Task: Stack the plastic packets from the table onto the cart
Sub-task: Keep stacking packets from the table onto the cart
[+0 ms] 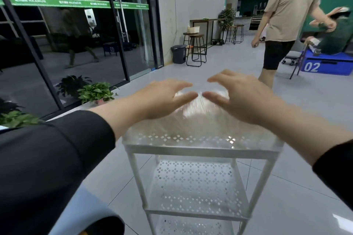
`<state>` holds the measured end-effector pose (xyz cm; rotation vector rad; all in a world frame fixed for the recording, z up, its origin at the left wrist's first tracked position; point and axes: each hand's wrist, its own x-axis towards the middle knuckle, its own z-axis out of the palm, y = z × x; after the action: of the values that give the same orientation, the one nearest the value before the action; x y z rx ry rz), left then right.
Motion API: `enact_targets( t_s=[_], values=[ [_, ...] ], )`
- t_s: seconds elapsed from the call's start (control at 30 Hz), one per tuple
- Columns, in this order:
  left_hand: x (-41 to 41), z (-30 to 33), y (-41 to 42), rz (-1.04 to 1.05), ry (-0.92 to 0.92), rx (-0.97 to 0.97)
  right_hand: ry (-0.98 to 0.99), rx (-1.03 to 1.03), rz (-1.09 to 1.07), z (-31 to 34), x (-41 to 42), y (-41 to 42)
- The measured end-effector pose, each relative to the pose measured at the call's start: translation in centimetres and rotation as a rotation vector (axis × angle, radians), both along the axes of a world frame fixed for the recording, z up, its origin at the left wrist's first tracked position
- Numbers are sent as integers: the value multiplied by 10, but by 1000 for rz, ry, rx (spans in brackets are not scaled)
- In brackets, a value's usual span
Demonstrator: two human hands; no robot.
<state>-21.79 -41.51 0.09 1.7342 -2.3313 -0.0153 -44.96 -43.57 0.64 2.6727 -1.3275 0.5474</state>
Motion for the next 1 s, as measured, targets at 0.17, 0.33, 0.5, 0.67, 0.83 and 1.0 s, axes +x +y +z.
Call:
enact_targets(
  t_s=[0.17,0.33,0.5,0.67,0.83,1.0],
  values=[
    [4,-8,18,-80,-326,-54,-26,231,-134,0,-24,-37],
    [-6,-12,26,-69,-444,-147,-16,273,-88,-5,-30,-36],
    [-4,-19,19,-14,-447,-232,187,297,97,-5,-42,-22],
    [-5,-21,16,-65,-489,-280,310,259,67,-6,-42,-22],
    [-6,-22,15,-62,-524,-284,303,207,58,-11,-40,-25],
    [-8,-16,28,-67,-341,-391,117,225,82,-3,-43,-12]
  ],
)
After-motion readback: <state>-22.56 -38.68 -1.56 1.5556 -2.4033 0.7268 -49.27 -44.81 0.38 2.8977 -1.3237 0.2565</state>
